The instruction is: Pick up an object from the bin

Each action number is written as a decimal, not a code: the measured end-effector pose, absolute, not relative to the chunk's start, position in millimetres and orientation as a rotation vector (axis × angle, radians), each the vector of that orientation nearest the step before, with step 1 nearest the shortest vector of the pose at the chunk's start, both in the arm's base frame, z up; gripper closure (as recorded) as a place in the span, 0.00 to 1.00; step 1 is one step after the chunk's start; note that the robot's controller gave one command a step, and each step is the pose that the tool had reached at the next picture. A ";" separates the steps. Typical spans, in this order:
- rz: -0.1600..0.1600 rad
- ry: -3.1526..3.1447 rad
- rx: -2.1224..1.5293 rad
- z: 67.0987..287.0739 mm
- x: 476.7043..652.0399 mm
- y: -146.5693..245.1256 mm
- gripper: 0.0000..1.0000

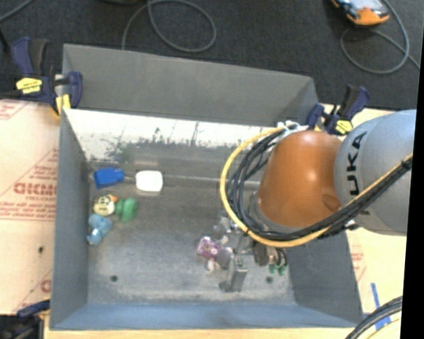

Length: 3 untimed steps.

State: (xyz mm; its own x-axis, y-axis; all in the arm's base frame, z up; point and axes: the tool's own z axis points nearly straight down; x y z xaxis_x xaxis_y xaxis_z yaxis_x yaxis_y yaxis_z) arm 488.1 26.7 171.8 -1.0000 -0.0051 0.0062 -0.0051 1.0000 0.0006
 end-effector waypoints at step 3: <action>-0.001 -3.142 -0.010 121.8 501.3 -3.4 0.00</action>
Offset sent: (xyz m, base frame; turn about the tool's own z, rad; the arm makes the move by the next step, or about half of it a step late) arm 0.0189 -0.0239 -0.0546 -0.0895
